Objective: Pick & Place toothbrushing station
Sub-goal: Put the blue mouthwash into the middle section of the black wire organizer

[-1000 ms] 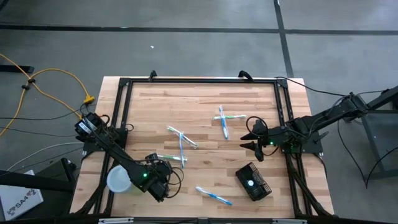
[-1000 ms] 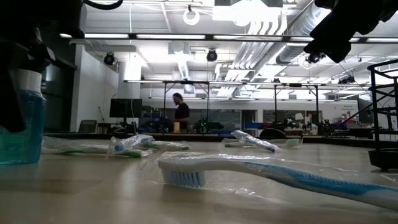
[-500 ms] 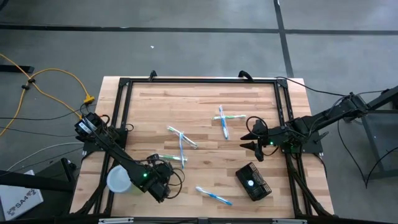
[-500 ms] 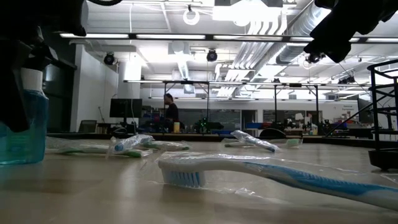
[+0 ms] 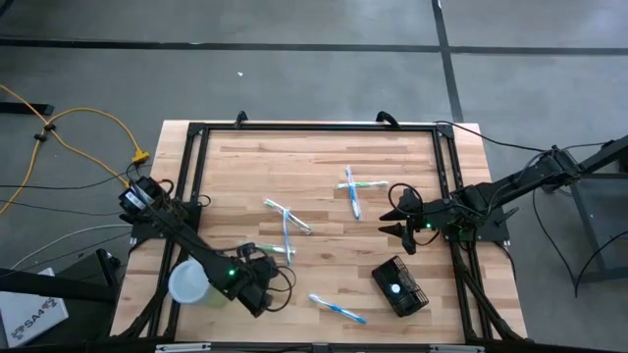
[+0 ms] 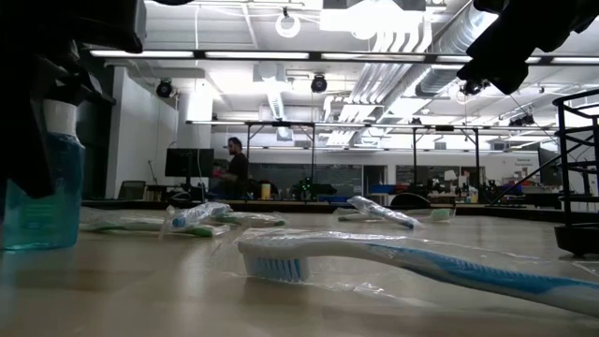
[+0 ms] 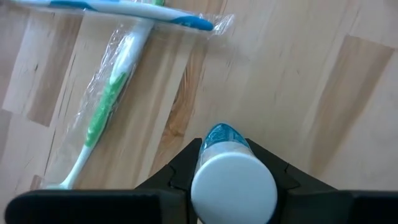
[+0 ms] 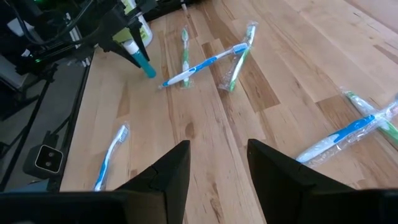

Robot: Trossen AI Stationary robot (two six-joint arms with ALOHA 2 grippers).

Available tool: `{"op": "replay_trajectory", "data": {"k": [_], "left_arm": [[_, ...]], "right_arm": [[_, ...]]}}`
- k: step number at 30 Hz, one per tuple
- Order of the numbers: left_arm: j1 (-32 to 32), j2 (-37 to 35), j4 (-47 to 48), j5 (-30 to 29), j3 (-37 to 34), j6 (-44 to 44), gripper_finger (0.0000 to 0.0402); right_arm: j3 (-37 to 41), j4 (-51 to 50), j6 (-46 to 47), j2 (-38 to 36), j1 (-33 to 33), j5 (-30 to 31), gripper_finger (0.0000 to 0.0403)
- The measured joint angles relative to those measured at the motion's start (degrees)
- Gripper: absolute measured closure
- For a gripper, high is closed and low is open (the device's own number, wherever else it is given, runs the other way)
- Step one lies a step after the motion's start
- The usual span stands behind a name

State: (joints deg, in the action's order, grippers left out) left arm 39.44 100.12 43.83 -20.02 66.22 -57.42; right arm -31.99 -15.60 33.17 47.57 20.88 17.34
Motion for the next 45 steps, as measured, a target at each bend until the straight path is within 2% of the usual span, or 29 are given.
{"op": "replay_trajectory", "data": {"k": [10,17,21,31,45], "left_arm": [[-5.2,-3.2,-1.9,2.7,0.0,7.9,0.0309],[-8.6,-7.3,-6.9,2.6,0.0,15.7,0.031],[-11.4,-8.8,-9.9,4.5,0.0,20.1,0.031],[-17.4,-9.0,-15.1,8.5,0.0,29.4,0.031],[-19.2,-9.1,-18.2,10.0,4.0,37.1,0.031]], "right_arm": [[0.0,3.9,-2.1,0.0,0.0,-2.1,0.0251],[0.0,6.4,-4.8,0.2,0.0,-2.9,0.0251],[0.0,9.1,-6.0,2.5,0.0,-3.0,0.0251],[0.0,26.4,-9.1,15.6,0.0,-7.2,0.0251],[0.0,50.3,-10.1,33.3,0.0,-10.4,0.0251]]}}
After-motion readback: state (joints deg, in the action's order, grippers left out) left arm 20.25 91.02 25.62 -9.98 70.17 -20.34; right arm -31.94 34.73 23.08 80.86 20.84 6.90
